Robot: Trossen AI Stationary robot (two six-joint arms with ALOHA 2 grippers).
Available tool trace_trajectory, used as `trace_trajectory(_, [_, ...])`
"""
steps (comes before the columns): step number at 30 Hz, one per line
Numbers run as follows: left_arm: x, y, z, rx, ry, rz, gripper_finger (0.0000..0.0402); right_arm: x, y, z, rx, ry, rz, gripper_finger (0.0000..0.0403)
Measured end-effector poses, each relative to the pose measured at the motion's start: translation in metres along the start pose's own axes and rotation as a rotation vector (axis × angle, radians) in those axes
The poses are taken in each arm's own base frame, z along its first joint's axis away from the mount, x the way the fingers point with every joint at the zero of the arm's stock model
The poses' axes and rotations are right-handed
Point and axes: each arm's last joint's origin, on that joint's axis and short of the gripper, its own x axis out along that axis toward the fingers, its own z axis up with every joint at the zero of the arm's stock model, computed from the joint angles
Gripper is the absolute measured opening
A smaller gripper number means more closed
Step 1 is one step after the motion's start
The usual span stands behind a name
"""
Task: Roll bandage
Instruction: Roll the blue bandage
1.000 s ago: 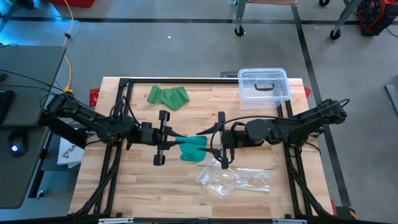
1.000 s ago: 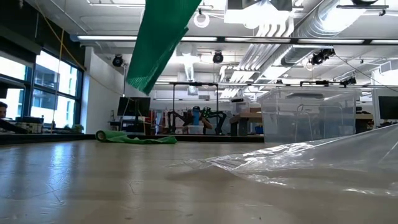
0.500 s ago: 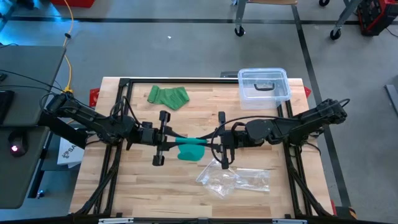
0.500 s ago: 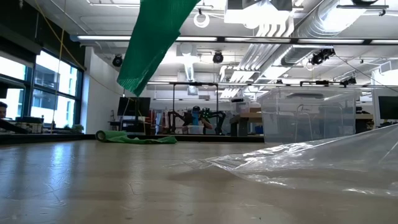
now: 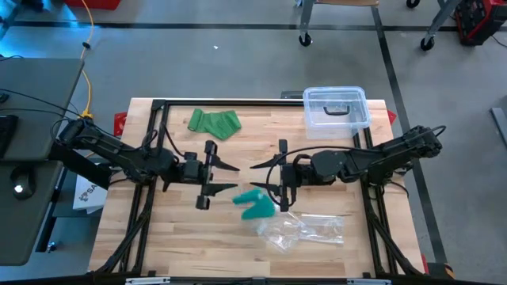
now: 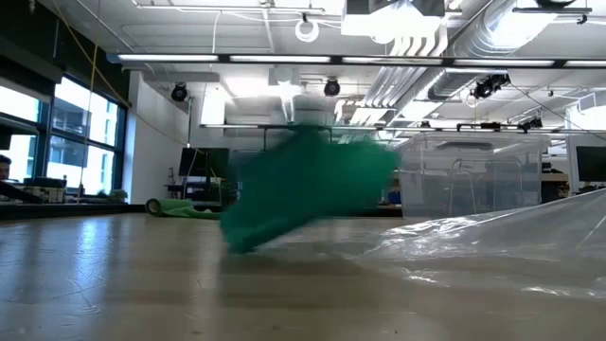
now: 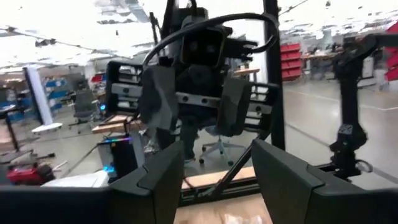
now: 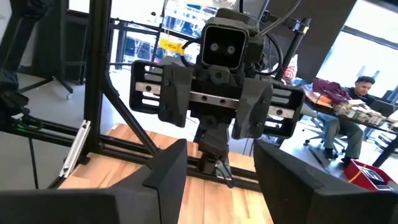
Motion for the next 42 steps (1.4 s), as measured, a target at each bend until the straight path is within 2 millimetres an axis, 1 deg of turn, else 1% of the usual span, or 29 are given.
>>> trace_trajectory(2, [0.000, 0.001, -0.004, 0.013, 0.047, 0.039, 0.0164, -0.001, 0.000, -0.004, -0.010, 0.046, -0.004, 0.0175])
trace_trajectory(4, [-0.003, 0.002, -0.010, 0.028, 0.127, 0.091, 0.0155, -0.003, 0.000, -0.011, -0.008, 0.128, -0.022, 0.0174])
trace_trajectory(8, [-0.010, 0.004, -0.024, -0.007, 0.305, 0.165, 0.0146, -0.007, -0.007, -0.033, 0.051, 0.344, -0.007, 0.0174])
trace_trajectory(10, [-0.014, 0.004, -0.033, -0.023, 0.397, 0.163, 0.0145, -0.006, -0.009, -0.051, 0.110, 0.440, 0.049, 0.0174])
trace_trajectory(13, [-0.016, 0.000, -0.051, -0.048, 0.547, 0.149, 0.0145, -0.005, -0.005, -0.088, 0.191, 0.537, 0.144, 0.0174])
trace_trajectory(16, [-0.015, -0.005, -0.075, -0.078, 0.708, 0.152, 0.0145, -0.007, 0.001, -0.126, 0.254, 0.608, 0.147, 0.0174])
trace_trajectory(18, [-0.010, -0.010, -0.090, -0.084, 0.769, 0.162, 0.0145, -0.007, 0.004, -0.147, 0.293, 0.651, 0.133, 0.0174])
trace_trajectory(20, [0.000, -0.012, -0.106, -0.070, 0.803, 0.147, 0.0145, -0.002, 0.008, -0.164, 0.315, 0.684, 0.137, 0.0174])
trace_trajectory(25, [0.026, -0.009, -0.147, -0.031, 0.852, 0.070, 0.0145, 0.019, 0.014, -0.197, 0.341, 0.765, 0.170, 0.0174])
trace_trajectory(29, [0.036, -0.002, -0.174, -0.050, 0.898, 0.064, 0.0145, 0.037, 0.021, -0.212, 0.344, 0.817, 0.172, 0.0174])
trace_trajectory(32, [0.039, 0.000, -0.189, -0.071, 0.930, 0.060, 0.0145, 0.045, 0.028, -0.222, 0.333, 0.860, 0.180, 0.0174])
trace_trajectory(38, [0.041, -0.001, -0.209, -0.082, 0.977, 0.046, 0.0145, 0.048, 0.033, -0.231, 0.324, 0.912, 0.168, 0.0174])
trace_trajectory(42, [0.043, -0.004, -0.218, -0.112, 0.988, 0.016, 0.0145, 0.048, 0.033, -0.232, 0.333, 0.914, 0.188, 0.0174])
